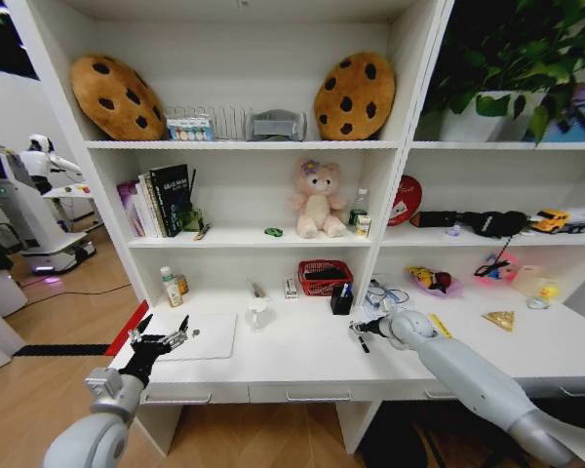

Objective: Organize the objects on the table.

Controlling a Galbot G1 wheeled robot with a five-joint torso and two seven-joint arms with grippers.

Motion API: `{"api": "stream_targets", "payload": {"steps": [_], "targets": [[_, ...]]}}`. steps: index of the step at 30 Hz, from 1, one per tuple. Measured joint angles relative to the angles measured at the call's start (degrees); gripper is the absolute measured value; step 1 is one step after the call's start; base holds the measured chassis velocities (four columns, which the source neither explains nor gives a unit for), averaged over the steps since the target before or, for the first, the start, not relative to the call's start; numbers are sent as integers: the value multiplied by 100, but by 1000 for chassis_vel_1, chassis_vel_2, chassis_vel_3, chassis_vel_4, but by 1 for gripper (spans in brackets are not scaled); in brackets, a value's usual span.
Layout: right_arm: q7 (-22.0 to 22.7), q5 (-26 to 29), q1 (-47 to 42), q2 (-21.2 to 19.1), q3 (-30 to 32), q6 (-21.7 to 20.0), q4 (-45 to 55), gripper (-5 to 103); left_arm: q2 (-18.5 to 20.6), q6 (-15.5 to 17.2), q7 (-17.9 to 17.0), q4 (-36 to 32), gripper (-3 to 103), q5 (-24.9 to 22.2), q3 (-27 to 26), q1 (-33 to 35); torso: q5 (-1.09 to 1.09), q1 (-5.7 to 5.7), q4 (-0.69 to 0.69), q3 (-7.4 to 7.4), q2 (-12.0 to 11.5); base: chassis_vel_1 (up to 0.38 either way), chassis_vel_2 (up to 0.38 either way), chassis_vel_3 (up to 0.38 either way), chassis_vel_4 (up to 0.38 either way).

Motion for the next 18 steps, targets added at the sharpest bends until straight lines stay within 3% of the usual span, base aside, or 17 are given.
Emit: {"api": "stream_targets", "payload": {"steps": [14, 18], "targets": [[-62, -90, 21, 99, -55, 73, -151, 32, 0, 0, 0, 0, 100, 0, 0, 0, -1, -1, 0, -1, 1, 0, 0, 0, 0], [-78, -112, 25, 115, -55, 79, -196, 19, 0, 0, 0, 0, 100, 0, 0, 1, 0, -1, 0, -1, 1, 0, 0, 0, 0]]}}
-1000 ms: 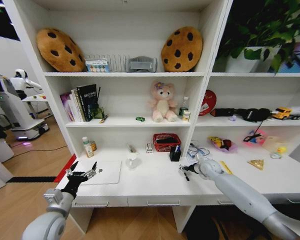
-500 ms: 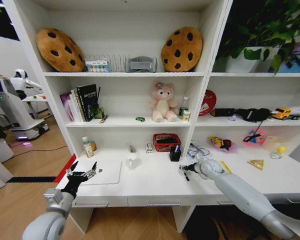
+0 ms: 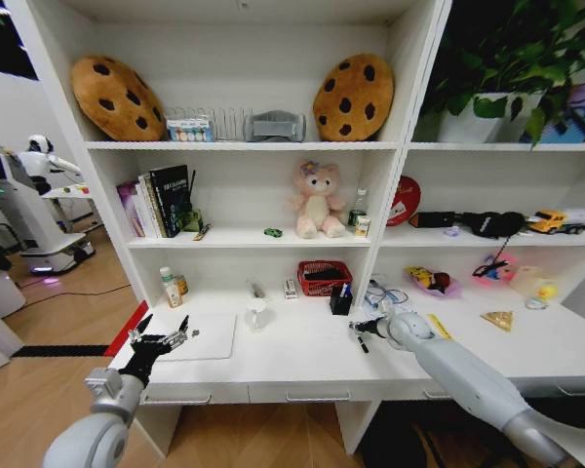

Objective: Organize the objects on the table.

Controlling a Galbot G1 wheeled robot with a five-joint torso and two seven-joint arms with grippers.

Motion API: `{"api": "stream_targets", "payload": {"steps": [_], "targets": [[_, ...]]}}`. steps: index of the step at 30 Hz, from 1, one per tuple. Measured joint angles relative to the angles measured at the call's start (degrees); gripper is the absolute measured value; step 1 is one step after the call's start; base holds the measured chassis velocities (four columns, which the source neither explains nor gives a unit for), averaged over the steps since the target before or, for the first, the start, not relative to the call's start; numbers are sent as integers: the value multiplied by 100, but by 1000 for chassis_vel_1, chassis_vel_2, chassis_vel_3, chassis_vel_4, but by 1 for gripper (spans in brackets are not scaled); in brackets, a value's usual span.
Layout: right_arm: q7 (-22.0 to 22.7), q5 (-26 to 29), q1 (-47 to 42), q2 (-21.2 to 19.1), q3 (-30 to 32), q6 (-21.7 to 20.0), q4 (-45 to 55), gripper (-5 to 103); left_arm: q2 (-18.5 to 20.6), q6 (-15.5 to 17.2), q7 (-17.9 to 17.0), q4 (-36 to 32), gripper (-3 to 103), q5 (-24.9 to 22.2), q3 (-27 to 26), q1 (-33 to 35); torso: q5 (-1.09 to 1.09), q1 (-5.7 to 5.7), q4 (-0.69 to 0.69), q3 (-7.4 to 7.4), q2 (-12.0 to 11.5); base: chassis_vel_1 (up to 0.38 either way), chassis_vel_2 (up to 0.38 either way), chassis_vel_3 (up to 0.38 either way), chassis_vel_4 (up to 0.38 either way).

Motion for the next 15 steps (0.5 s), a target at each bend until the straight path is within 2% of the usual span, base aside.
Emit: {"api": "stream_targets", "payload": {"steps": [2, 4, 8, 12, 14, 15], "targets": [[-5, -2, 0, 2, 0, 1, -7, 19, 0, 0, 0, 0, 100, 0, 0, 0, 0, 0, 0, 0, 0, 0, 0, 0, 0], [-20, -8, -26, -1, 33, 9, -15, 10, 0, 0, 0, 0, 100, 0, 0, 0, 2, 2, 1, 1, 0, 0, 0, 0, 0], [-22, -8, -108, -13, 133, 51, 28, 10, 0, 0, 0, 0, 100, 0, 0, 0, 3, 2, 2, 2, -1, 0, 0, 0, 0], [-67, -276, -232, 0, 286, 265, 127, 10, 0, 0, 0, 0, 100, 0, 0, 0, 7, 2, 2, 3, -2, 0, 0, 0, 0], [-74, -695, -361, -30, 468, 506, 434, 10, 0, 0, 0, 0, 100, 0, 0, -1, 10, 4, -1, 5, -4, 0, 0, 0, 0], [-74, -695, -361, -30, 468, 506, 434, 10, 0, 0, 0, 0, 100, 0, 0, -1, 10, 4, -1, 5, -4, 0, 0, 0, 0]]}}
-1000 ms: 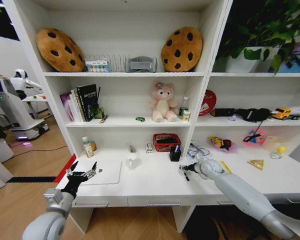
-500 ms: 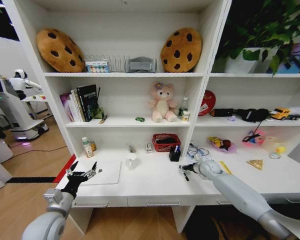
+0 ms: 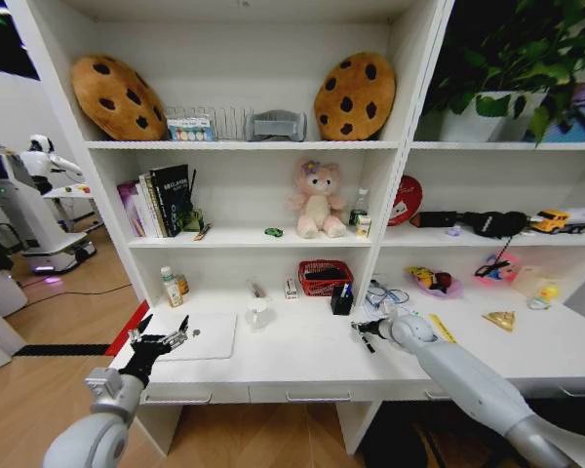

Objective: Organize the objects on the table.

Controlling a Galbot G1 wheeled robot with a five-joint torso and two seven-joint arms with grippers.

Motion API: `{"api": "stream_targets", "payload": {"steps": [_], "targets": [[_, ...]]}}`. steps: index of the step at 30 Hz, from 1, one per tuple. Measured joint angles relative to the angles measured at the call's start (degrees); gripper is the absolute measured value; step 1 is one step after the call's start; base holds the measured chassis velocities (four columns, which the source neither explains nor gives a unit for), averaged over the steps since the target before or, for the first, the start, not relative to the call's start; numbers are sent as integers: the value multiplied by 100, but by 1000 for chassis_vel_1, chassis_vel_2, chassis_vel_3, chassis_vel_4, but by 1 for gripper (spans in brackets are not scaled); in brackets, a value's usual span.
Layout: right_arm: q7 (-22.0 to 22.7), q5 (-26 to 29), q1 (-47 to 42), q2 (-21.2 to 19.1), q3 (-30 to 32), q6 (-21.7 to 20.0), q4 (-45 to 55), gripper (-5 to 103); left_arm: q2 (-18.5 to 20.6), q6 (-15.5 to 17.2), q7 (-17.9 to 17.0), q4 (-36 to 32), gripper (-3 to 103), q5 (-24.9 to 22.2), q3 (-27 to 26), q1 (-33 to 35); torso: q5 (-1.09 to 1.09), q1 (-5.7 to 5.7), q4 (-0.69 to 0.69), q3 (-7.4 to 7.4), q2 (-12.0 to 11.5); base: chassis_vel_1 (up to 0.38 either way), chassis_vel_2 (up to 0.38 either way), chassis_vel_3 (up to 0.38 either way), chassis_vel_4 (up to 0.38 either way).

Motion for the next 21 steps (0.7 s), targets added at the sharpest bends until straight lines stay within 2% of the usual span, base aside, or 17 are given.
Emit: {"api": "stream_targets", "payload": {"steps": [1, 2, 3, 4, 5, 7, 8, 12, 13, 16, 17, 19, 20, 21], "targets": [[-84, -376, -130, -83, 188, 337, 369, 10, 0, 0, 0, 0, 100, 0, 0, 0, -8, 0, 1, -1, 0, 0, 0, 0, 0], [-84, -376, -130, -83, 188, 337, 369, 10, 0, 0, 0, 0, 100, 0, 0, 0, -8, 0, 1, -1, 0, 0, 0, 0, 0], [-148, -667, -237, -135, 329, 621, 648, 10, 0, 0, 0, 0, 100, 0, 0, 0, -7, -1, 1, -1, 1, 0, 0, 0, 0], [-178, -796, -280, -155, 391, 808, 784, 10, 0, 0, 1, 0, 100, 0, 0, 0, -6, -1, 1, -2, 1, 0, 0, 0, 0], [-178, -796, -280, -155, 391, 808, 784, 10, 0, 0, 1, 0, 100, 0, 0, 0, -6, -1, 1, -2, 1, 0, 0, 0, 0], [-208, -1093, -338, -173, 460, 1433, 1027, 10, 0, 0, 0, 0, 100, 0, 0, 0, -9, -1, 1, -3, 2, 0, 0, 0, 0], [-208, -1093, -338, -173, 460, 1433, 1027, 10, 0, 0, 0, 0, 100, 0, 0, 0, -9, -1, 1, -3, 2, 0, 0, 0, 0], [-190, -1603, -263, 41, 323, 2906, 843, 10, 0, 0, -1, 0, 100, 0, 0, 0, -9, -2, 2, -3, 2, 0, 0, 0, 0], [-190, -1603, -263, 41, 323, 2906, 843, 10, 0, 0, -1, 0, 100, 0, 0, 0, -9, -2, 2, -3, 2, 0, 0, 0, 0], [-255, -2384, -60, 476, 256, 4414, -14, 10, 0, 0, 1, 0, 100, 0, 0, 0, -8, -2, 2, -3, 2, 0, 0, 0, 0], [-255, -2384, -60, 476, 256, 4414, -14, 10, 0, 0, 1, 0, 100, 0, 0, 0, -8, -2, 2, -3, 2, 0, 0, 0, 0], [-503, -3201, 124, 841, 346, 5472, -954, 10, -1, 0, -4, 0, 100, 0, -1, 1, -8, -2, 3, -3, 2, 0, 0, 0, 0], [-503, -3201, 124, 841, 346, 5472, -954, 10, -1, 0, -4, 0, 100, 0, -1, 1, -8, -2, 3, -3, 2, 0, 0, 0, 0], [-630, -3497, 199, 1008, 423, 5916, -1380, 10, 0, 0, -1, 0, 100, 0, -1, 0, -8, -2, 3, -3, 2, 0, 0, 0, 0]]}}
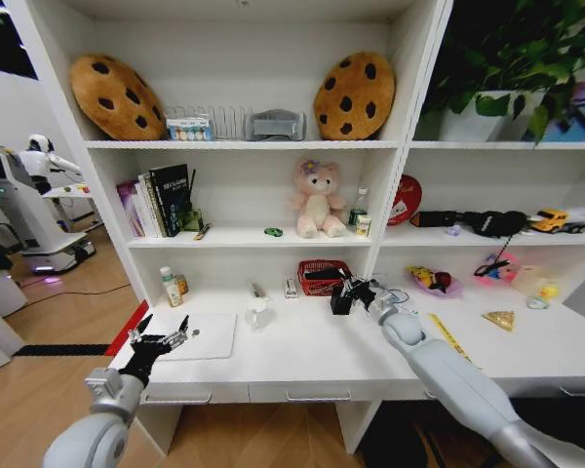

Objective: Organize the objects on the table.

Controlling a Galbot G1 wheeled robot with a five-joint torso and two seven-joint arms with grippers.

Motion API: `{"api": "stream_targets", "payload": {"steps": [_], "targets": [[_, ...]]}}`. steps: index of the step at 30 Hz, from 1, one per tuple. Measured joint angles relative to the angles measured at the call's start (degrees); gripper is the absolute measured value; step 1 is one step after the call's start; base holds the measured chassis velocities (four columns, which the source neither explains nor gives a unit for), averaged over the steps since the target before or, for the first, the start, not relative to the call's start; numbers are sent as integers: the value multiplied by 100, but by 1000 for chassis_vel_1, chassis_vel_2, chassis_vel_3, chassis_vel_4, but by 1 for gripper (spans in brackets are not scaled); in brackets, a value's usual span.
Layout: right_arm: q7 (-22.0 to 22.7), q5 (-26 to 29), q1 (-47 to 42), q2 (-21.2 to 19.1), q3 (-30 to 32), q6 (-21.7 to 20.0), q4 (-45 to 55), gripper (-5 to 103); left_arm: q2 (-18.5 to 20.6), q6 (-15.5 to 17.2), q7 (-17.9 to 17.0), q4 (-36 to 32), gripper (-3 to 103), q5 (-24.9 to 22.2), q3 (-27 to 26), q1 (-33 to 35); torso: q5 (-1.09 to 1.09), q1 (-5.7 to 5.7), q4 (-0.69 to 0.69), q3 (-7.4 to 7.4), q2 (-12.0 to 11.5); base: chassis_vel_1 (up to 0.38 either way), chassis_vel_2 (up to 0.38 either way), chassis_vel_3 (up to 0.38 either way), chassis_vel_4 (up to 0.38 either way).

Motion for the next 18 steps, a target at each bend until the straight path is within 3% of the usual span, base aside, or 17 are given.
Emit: {"api": "stream_targets", "payload": {"steps": [1, 2, 5, 18], "targets": [[-101, -214, 65, 175, 79, 404, -391, 10, 0, 0, 0, 0, 100, 0, 0, 0, -1, 0, -2, 0, 0, 0, 0, 0, 0], [-101, -214, 65, 175, 79, 404, -391, 10, 0, 0, 0, 0, 100, 0, 0, 0, -1, 0, -2, 0, 0, 0, 0, 0, 0], [-159, -701, 222, 652, 319, 1145, -1042, 10, 0, 0, 2, 0, 100, 0, 1, 0, 0, 0, -1, 0, 0, 0, 0, 0, 0], [-151, -730, 482, 1179, 452, 1562, -1397, 10, 0, 0, 2, 0, 100, 0, 1, 0, 0, -1, 0, 0, 1, 0, 0, 0, 0]]}}
